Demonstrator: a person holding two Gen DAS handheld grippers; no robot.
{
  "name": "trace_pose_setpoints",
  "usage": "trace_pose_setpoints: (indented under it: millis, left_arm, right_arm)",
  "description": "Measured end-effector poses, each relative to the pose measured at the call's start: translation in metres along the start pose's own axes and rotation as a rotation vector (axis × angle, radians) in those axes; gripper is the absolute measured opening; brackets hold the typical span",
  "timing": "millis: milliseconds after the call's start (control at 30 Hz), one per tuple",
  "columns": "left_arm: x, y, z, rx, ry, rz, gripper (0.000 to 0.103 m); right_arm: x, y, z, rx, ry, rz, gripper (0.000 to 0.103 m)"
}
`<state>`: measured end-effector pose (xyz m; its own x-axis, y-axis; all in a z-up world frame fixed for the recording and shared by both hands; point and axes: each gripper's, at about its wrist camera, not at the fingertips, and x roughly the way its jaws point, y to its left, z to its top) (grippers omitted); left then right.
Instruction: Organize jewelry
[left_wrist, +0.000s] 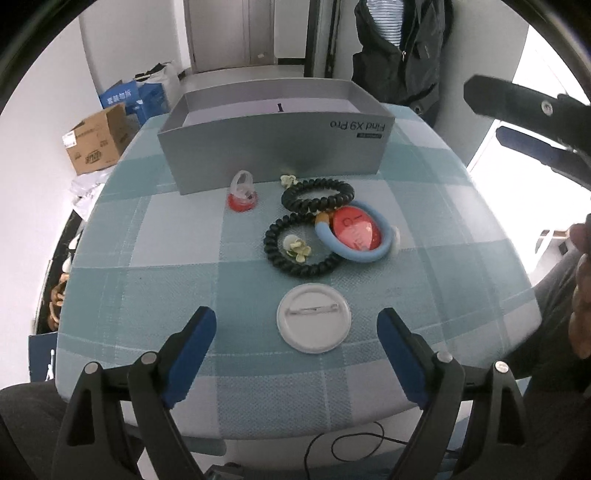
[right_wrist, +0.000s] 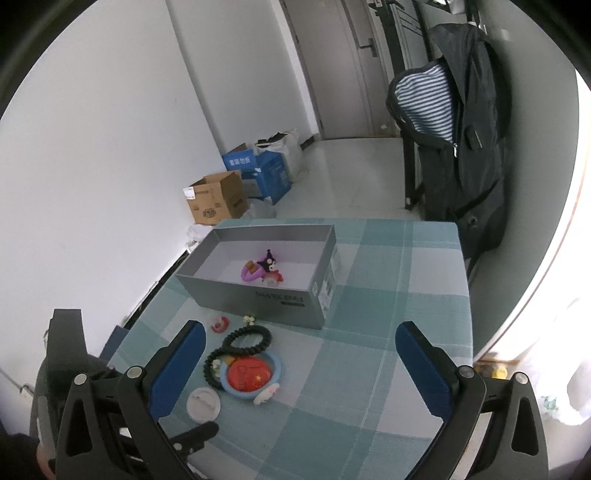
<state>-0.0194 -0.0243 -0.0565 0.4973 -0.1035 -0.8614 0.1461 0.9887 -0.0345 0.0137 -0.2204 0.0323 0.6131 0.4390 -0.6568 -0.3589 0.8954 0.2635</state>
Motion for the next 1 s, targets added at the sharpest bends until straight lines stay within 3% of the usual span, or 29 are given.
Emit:
trace_pose_setpoints:
  millis: [400, 433, 500, 567, 600, 800, 1000]
  left_arm:
    - [0.003, -0.007, -0.001, 0.013, 0.048, 0.0, 0.082]
    - [0.002, -0.008, -0.001, 0.022, 0.054, -0.002, 0.078]
    - [-0.001, -0.009, 0.001, 0.042, 0.048, -0.015, 0.052]
    - [-0.001, -0.011, 0.001, 0.05, 0.045, -0.025, 0.046]
    - [-0.001, -0.012, 0.001, 0.053, 0.043, -0.028, 0.037]
    - [-0.004, -0.006, 0.003, 0.013, 0.047, -0.108, 0.037]
    - [-0.012, 0.01, 0.011, -0.047, 0.015, -0.138, 0.037]
  right_arm:
    - [0.002, -0.004, 0.0, 0.021, 0.017, 0.019, 0.103]
    - [0.003, -0.004, 0.0, 0.02, 0.019, 0.019, 0.103]
    - [0.005, -0.003, -0.001, 0.014, 0.027, 0.015, 0.103]
    - [0.007, -0.002, -0.002, 0.01, 0.036, 0.011, 0.103]
    - [0.008, -0.001, -0.003, 0.009, 0.041, 0.009, 0.103]
    - [0.017, -0.002, -0.007, 0.012, 0.081, 0.028, 0.103]
    - [0.026, -0.001, -0.008, 0.028, 0.115, 0.038, 0.103]
